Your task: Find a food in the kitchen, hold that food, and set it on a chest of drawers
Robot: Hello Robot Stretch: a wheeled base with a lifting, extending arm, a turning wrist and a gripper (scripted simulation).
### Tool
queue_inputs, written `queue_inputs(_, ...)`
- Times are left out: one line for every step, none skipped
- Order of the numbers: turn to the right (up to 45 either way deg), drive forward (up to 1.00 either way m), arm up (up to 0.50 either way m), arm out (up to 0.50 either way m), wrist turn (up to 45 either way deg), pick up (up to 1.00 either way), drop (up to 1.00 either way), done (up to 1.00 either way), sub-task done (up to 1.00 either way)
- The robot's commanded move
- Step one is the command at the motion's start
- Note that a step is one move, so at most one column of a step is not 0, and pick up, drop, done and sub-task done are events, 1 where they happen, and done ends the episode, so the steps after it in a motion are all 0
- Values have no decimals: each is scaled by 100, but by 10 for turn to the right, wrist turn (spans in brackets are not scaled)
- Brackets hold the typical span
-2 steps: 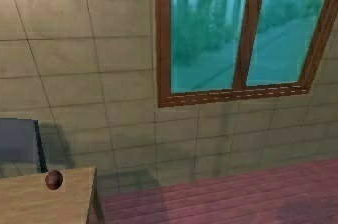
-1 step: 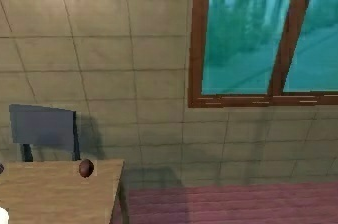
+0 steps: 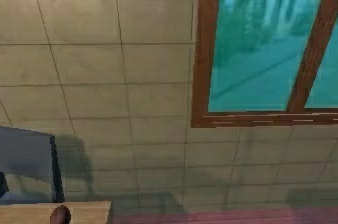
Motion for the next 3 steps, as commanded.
queue_inputs(-450, 0, 0, 0, 0, 0, 0, 0, 0)
queue_inputs(-450, 0, 0, 0, 0, 0, 0, 0, 0)
queue_inputs(-330, 0, 0, 0, 0, 0, 0, 0, 0)
